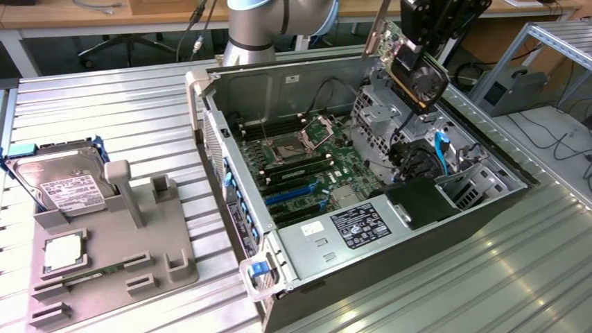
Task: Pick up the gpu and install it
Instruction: 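Insert the gpu into the slot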
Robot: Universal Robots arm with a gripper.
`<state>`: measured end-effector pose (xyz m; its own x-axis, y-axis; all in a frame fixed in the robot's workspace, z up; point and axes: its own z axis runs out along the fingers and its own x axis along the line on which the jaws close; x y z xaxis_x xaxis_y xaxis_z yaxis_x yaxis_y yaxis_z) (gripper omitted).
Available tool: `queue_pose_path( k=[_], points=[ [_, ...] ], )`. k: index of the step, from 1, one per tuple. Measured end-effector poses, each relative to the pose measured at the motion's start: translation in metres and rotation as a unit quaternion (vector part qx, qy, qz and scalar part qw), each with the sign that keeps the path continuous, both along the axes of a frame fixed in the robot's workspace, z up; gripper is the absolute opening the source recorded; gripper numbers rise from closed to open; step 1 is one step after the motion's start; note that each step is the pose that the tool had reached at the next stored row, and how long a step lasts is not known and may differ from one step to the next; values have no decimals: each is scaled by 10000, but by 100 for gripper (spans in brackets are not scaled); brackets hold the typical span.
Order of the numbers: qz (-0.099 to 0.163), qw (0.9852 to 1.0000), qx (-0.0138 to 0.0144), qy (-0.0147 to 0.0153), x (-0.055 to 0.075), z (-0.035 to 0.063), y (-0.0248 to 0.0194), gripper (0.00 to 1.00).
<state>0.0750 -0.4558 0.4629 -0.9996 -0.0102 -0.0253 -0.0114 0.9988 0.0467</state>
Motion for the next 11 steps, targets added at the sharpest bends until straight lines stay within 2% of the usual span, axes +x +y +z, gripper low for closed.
queue_pose_path(
  k=[3,7,9,11],
  points=[
    [265,9996,0,0,0,0,0,27],
    [642,9979,-1,0,0,0,0,27],
    [971,9953,-1,0,0,-1,0,27],
    [1156,9933,-1,0,0,-1,0,27]
  ],
)
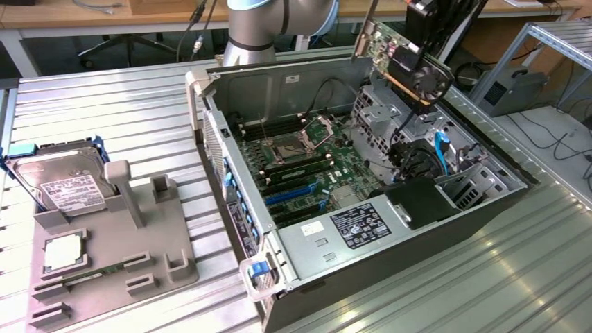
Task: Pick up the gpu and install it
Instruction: 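Insert the gpu into the slot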
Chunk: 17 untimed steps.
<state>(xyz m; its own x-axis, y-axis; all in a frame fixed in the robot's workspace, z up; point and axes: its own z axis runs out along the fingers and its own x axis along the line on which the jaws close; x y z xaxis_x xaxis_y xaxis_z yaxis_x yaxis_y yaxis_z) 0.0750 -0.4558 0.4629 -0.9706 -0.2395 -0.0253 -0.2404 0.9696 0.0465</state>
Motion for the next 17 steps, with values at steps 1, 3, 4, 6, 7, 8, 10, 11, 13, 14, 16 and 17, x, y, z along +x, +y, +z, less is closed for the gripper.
queue_pose_path(
  k=[1,3,4,6,7,8,10,11,13,14,16,17],
  points=[
    [166,9999,0,0,0,0,0,27],
    [362,9993,0,0,0,-1,0,27],
    [447,9990,0,0,0,-1,0,27],
    [648,9979,0,0,0,-1,0,27],
    [713,9975,0,0,0,0,0,27],
    [859,9963,0,0,0,-1,0,27],
    [1271,9919,0,0,0,-1,0,27],
    [1358,9907,0,0,0,-1,1,27],
    [1618,9868,0,0,0,-1,1,27],
    [1714,9852,0,0,0,-1,1,27],
    [1957,9807,0,0,0,-2,1,27],
    [2057,9786,0,0,0,-2,2,27]
  ],
)
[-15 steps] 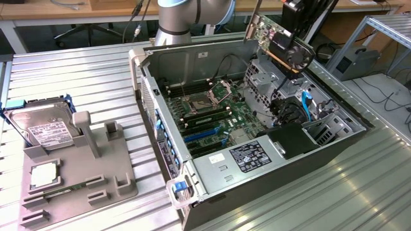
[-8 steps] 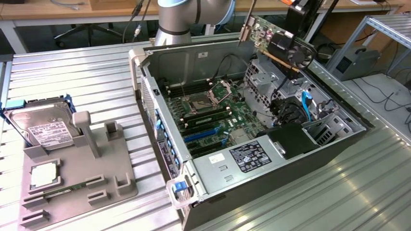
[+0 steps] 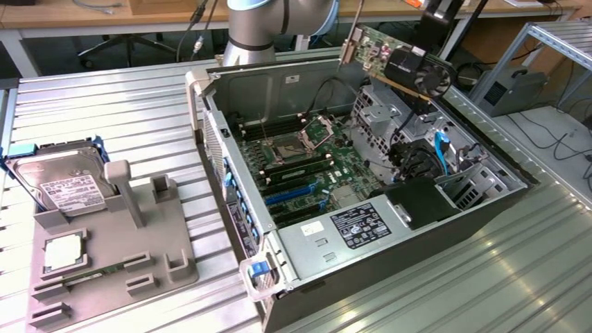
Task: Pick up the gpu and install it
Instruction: 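Insert the gpu into the slot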
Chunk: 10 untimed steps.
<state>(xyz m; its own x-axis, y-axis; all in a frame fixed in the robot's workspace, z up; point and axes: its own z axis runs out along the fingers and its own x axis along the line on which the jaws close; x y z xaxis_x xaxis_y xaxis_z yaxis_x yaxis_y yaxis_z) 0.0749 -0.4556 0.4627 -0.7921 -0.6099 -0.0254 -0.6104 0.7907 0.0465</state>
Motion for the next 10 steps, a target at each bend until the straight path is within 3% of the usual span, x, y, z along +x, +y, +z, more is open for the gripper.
queue_pose_path(
  k=[3,6,10],
  points=[
    [316,9995,0,0,0,0,2,27],
    [717,9974,-2,0,0,0,7,27],
    [980,9952,-3,0,0,1,14,27]
  ],
)
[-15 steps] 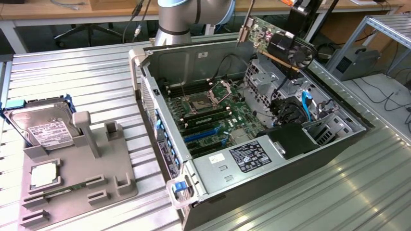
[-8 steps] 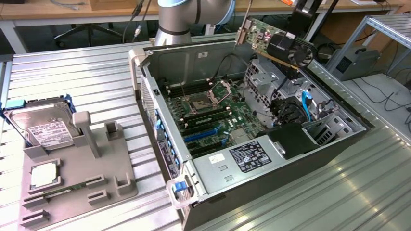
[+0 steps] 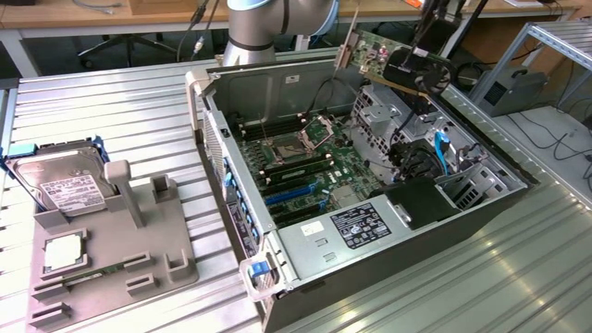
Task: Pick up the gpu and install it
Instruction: 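Insert the gpu into the slot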
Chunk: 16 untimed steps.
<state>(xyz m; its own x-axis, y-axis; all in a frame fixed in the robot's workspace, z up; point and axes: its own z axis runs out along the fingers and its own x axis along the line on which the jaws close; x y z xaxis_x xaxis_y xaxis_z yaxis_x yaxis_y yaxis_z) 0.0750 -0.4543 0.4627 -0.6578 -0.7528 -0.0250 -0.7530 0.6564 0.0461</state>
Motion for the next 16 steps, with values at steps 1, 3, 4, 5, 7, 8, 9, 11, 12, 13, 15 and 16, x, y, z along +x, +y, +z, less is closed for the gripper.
queue_pose_path(
  k=[1,3,4,5,7,8,9,11,12,13,15,16],
  points=[
    [70,10000,0,0,0,0,1,27],
    [273,9996,-1,0,0,0,6,27],
    [344,9994,-1,0,0,0,7,27],
    [443,9990,-1,0,0,-1,9,27],
    [642,9979,-1,0,0,-1,11,27],
    [730,9973,-1,0,0,-2,12,27],
    [851,9964,-1,0,0,-3,12,27],
    [1028,9947,-1,0,0,-5,12,27],
    [1111,9938,-1,0,0,-5,13,27],
    [1200,9928,-1,0,0,-6,13,27],
    [1381,9904,-1,0,0,-7,13,27],
    [1466,9892,-1,0,0,-8,13,27]
  ],
)
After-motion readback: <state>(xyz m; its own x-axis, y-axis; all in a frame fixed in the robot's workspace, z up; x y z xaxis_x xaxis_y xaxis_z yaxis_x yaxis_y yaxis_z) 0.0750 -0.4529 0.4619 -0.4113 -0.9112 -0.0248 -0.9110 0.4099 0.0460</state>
